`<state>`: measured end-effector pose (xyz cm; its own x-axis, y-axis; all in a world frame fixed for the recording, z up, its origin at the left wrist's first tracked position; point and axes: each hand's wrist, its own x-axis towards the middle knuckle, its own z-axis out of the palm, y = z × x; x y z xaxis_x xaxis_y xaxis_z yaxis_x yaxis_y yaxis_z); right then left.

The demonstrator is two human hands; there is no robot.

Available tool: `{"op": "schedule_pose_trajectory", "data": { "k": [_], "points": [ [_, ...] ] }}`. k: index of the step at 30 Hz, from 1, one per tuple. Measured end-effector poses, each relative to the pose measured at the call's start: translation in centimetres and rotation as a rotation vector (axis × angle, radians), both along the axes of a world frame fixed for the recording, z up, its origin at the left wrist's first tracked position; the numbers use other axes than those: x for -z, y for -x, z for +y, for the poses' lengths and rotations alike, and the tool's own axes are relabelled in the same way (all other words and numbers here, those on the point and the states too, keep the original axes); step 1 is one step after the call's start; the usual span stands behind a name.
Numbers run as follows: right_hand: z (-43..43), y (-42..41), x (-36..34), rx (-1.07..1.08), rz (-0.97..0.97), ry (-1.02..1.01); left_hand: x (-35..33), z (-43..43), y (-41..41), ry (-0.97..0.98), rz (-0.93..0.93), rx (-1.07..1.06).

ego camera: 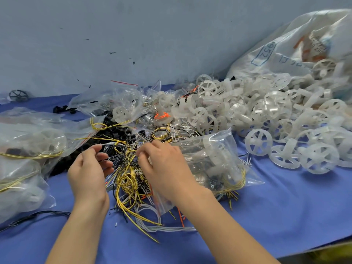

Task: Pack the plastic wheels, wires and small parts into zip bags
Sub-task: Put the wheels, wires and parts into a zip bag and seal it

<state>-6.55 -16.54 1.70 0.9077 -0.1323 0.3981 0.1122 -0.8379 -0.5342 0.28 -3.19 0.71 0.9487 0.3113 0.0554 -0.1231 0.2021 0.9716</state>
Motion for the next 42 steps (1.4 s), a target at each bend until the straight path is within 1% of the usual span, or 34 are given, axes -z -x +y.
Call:
{"op": "schedule_pose_trajectory", "data": {
  "k": [3, 8, 14, 19, 25, 29, 33, 36, 37, 39, 41, 42],
  "points": [
    [0.2, 0.2, 0.2, -0.007, 0.013, 0.074, 0.0, -0.2, 0.0, -0.003, 0.002, 0.004],
    [-0.4, 0.6, 0.3, -0.074, 0.03, 0.124, 0.0, -0.4, 0.2, 0.0, 0.002, 0.011],
    [-1.5, 1.0, 0.3, -0.138, 0.091, 0.301, 0.0, -0.6, 0.2, -0.001, -0.001, 0.022],
    [-2.4, 1.5, 0.1, -0.098, 0.037, 0.322, 0.0, -0.8, 0.2, 0.005, 0.005, 0.029],
    [-3.9, 1.9, -0.1, -0.036, 0.065, 0.318, -0.1, -1.8, 0.5, -0.004, 0.003, 0.055],
    [-5.2, 1.0, -0.9, 0.02, 0.066, 0.298, -0.4, -3.0, 0.7, -0.066, -0.077, 0.07],
    [-6.6, -0.2, -1.2, 0.04, 0.08, 0.189, -1.5, -4.9, -1.2, -0.278, -0.231, 0.085],
    [-7.2, -0.9, -1.2, 0.039, 0.097, 0.106, -2.5, -7.0, -5.3, -0.579, -0.297, 0.118],
    [-7.2, -1.2, -1.2, 0.039, 0.107, 0.087, -2.9, -7.7, -7.1, -0.7, -0.303, 0.131],
    [-7.2, -1.8, -1.5, 0.03, 0.131, 0.055, -3.6, -8.7, -11.2, -0.934, -0.243, 0.144],
    [-7.0, -2.4, -1.7, 0.014, 0.163, 0.031, -3.9, -9.0, -15.1, -1.134, -0.171, 0.145],
    [-6.9, -2.8, -1.9, 0.007, 0.177, 0.024, -3.8, -9.0, -16.8, -1.222, -0.17, 0.152]
  ]
}}
